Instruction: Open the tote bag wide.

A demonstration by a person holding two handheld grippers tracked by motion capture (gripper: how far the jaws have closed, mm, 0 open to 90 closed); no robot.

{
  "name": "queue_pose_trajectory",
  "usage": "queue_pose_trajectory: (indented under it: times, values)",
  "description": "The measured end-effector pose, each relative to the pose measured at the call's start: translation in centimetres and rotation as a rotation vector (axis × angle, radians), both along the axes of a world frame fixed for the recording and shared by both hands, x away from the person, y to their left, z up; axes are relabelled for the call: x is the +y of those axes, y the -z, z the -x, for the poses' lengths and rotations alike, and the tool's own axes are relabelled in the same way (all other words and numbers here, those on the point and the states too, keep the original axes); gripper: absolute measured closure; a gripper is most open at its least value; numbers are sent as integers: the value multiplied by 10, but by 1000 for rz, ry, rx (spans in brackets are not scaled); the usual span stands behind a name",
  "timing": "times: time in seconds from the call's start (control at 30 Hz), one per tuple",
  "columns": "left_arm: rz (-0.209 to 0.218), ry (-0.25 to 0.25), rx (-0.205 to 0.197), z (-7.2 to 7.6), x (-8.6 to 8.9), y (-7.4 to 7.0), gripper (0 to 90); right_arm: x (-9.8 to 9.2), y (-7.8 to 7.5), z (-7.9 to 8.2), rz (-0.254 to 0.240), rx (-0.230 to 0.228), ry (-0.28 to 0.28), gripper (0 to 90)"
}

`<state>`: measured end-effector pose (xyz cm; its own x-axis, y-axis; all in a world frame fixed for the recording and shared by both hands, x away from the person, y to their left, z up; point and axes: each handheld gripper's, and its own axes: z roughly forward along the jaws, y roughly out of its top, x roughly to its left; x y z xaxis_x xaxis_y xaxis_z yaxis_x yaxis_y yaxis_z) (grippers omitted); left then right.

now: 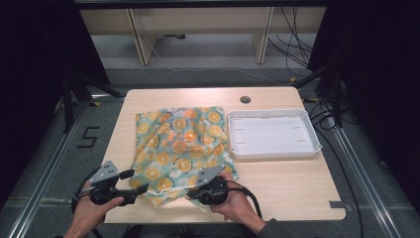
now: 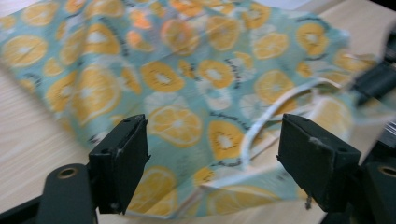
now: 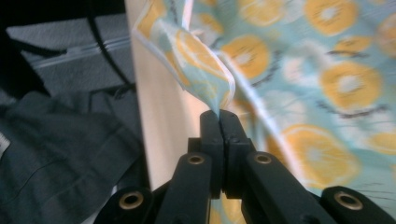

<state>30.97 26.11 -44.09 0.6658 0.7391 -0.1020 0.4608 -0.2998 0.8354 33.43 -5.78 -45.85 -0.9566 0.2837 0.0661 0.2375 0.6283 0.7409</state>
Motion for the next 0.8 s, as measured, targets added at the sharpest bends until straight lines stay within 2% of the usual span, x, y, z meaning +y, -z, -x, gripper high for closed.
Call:
queue_pose_trajectory:
  times: [0.03,0.07,0.1,0.13,0.17,0.2,0.23,0.3,0.33,0.37,0.4,0.43,0.47,0.5,0.53,0.57,0.6,0.63,0.67,0.7,0.73,0.77,0.8]
  values:
    - [12,27,-2,1,-2,0,230,0,0,0,0,0,0,900]
    - [25,50,-4,2,-4,-1,216,-3,-3,-5,-22,-4,11,900]
    - [32,73,-4,3,-7,0,208,-6,-4,-7,-25,9,29,900]
    - [18,102,-13,3,-9,1,195,-7,-5,-9,-34,10,35,900]
    - [18,102,-13,3,-9,1,172,-7,-5,-9,-34,10,35,900]
    - [-1,125,-4,4,-12,4,162,-10,-7,-16,-52,17,34,900]
    - [-11,133,7,5,-15,6,162,-10,-7,-16,-52,17,34,900]
    - [-64,176,-8,5,-21,9,162,-12,-11,-20,-65,20,62,900]
    - [-71,172,-13,6,-25,13,161,-13,-13,-22,-71,11,65,900]
    - [-152,188,-26,4,-30,15,162,-14,-18,-27,-81,13,67,900]
    - [-206,172,-6,2,-34,18,171,-14,-19,-28,-91,18,67,900]
    - [-206,172,-6,2,-34,18,222,-14,-19,-28,-91,18,67,900]
    - [-293,181,-40,-5,-37,21,363,-11,-22,-33,-99,8,67,900]
    - [-293,181,-40,-5,-37,21,489,-11,-22,-33,-99,8,67,900]
    - [-301,210,-41,-10,-37,18,489,-11,-24,-34,-94,6,62,900]
    - [-290,198,-47,-11,-37,17,609,-9,-26,-38,-96,-9,64,900]
    - [-251,190,-97,-14,-35,6,761,-9,-31,-44,-101,-22,75,900]
    - [-251,190,-97,-14,-35,6,814,-9,-31,-44,-101,-22,75,900]
    - [-228,200,-108,-17,-33,-3,814,-10,-34,-48,-99,-30,80,900]
    - [-243,206,-120,-21,-31,-13,845,-10,-37,-55,-116,-41,91,900]
    - [-239,199,-125,-26,-31,-21,860,-12,-41,-61,-112,-36,102,900]
    - [-228,198,-118,-34,-31,-27,863,-12,-44,-68,-119,-47,111,900]
    - [-208,193,-106,-44,-33,-30,868,-12,-49,-85,-133,-78,147,900]
